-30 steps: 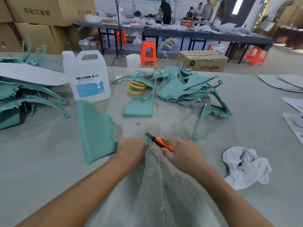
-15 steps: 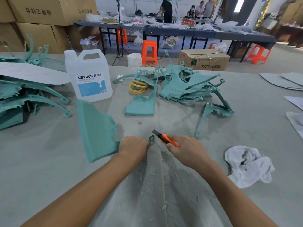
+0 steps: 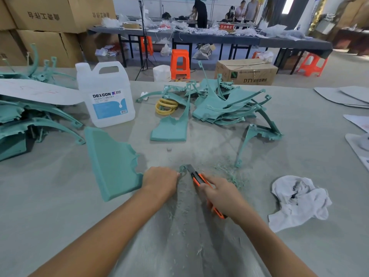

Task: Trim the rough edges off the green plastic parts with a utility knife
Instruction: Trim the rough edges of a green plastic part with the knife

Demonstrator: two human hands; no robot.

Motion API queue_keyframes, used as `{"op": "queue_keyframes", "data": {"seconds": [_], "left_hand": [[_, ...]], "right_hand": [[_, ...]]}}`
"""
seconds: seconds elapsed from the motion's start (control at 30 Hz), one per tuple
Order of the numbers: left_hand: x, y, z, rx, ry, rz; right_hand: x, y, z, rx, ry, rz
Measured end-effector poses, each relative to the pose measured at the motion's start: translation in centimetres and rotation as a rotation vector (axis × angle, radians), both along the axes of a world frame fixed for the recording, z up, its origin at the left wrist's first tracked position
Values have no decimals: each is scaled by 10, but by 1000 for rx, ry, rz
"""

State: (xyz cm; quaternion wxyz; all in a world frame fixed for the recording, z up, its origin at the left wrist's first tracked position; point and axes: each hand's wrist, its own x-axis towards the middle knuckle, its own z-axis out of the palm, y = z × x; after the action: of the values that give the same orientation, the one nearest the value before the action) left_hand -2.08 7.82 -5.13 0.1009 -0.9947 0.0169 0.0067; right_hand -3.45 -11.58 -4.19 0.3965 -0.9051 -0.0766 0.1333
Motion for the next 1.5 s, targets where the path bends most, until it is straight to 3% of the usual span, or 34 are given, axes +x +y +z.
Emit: {"op": "queue_keyframes", "data": {"seconds": [0.43, 0.6, 1.33, 1.5], "left_hand": [[-1, 1, 0, 4, -1, -9], [-3, 4, -4, 0, -19, -41], [-2, 6, -7, 20, -69, -53], [-9, 12, -10, -10, -130, -122]], "right_hand": [[19, -6, 0, 140, 63, 24], [28, -20, -5, 118, 123, 80], [38, -22, -2, -8, 24, 148], [29, -8, -5, 328, -67, -37]]}}
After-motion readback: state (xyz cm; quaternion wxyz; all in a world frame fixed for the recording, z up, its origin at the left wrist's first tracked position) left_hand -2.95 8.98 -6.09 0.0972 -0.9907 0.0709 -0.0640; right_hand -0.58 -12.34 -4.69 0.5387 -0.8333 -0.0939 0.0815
